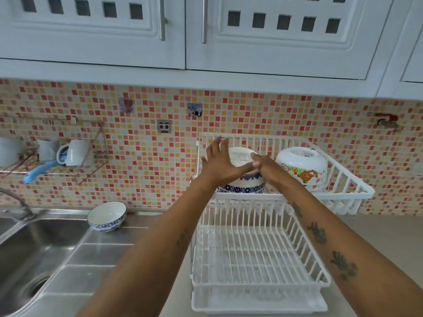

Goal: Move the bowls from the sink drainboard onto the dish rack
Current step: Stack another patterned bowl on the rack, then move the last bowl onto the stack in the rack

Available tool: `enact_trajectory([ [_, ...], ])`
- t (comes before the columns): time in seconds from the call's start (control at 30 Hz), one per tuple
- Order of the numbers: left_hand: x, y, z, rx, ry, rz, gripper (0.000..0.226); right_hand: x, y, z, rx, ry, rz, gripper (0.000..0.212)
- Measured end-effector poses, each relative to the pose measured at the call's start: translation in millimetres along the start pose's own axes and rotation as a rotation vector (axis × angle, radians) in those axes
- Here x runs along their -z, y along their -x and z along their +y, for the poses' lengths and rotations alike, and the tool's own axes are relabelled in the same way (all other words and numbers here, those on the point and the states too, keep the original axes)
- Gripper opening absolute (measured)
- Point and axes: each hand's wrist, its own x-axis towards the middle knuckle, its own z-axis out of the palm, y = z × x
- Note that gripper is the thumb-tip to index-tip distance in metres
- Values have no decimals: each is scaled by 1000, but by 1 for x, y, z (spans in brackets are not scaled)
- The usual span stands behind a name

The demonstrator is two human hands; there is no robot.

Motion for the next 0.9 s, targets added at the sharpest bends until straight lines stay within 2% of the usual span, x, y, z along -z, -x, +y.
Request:
enact_trajectory([
  [0.03, 3, 2, 1, -40, 11, 109, 107, -1, 4, -3, 69, 62, 41, 91],
  [0.13, 17, 12, 6, -123, 230, 415, 78, -3, 27, -21, 342, 230, 280, 52],
  [0.2, 30, 19, 0, -104, 462, 515, 65, -7, 38, -31, 495, 179, 428, 33],
  [0.23, 37, 24, -6, -74, 570, 535, 60, -13, 45, -39, 562, 125, 450, 26],
  [0.37, 59, 39, -53, 106, 775, 586, 33, -63, 56, -86, 688, -56, 453, 20],
  [0.47, 76, 50, -95, 242, 804, 578, 36, -120, 63, -130, 810, -184, 436, 20],
  [0.57, 98, 62, -144, 334, 728, 597, 47, -186, 66, -166, 889, -259, 316, 21],
  [0.67, 123, 76, -201, 451, 708, 629, 49, -251, 56, -187, 844, -299, 142, 21],
  [0.8, 148, 98, -278, 624, 681, 651, 42, -335, 17, -186, 602, -319, -40, 25],
  [0.9, 157, 113, -338, 779, 689, 605, 58, -393, -15, -164, 418, -277, -139, 32],
])
